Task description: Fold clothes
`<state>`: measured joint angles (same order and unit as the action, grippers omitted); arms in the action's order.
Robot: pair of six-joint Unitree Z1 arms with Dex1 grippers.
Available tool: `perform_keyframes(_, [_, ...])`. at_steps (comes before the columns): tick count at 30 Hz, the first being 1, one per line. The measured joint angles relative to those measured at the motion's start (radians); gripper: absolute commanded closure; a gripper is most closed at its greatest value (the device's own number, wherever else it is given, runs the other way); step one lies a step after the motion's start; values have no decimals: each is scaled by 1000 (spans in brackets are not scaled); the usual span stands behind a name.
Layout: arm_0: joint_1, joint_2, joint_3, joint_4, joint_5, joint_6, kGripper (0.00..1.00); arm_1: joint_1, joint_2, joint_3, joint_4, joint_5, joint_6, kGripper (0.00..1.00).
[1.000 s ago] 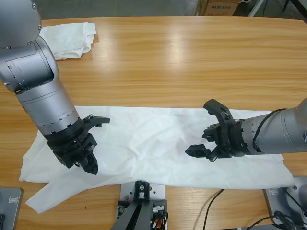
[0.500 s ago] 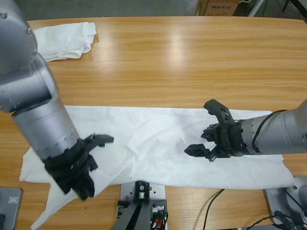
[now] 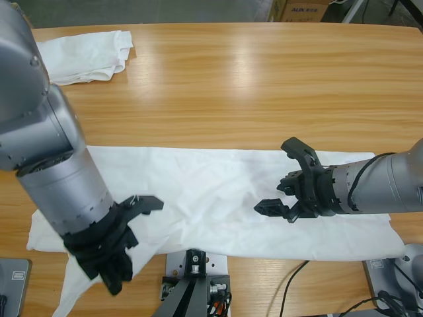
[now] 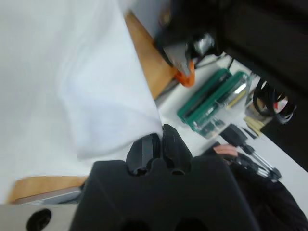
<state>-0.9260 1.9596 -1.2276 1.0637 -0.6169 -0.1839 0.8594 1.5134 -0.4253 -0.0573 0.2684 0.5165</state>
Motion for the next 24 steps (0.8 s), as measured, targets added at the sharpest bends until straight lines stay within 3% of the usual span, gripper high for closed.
perform_keyframes(7, [69,4,-130,59,105,127,1000,0,2,0,-1,0,0,156])
perform_keyframes(14, [80,53,-291,184,175,289,1000,0,11,3,-16,0,0,156])
perform_keyframes(24, [-14,42,-240,224,-22,371,1000,0,30,9,-49,0,0,156])
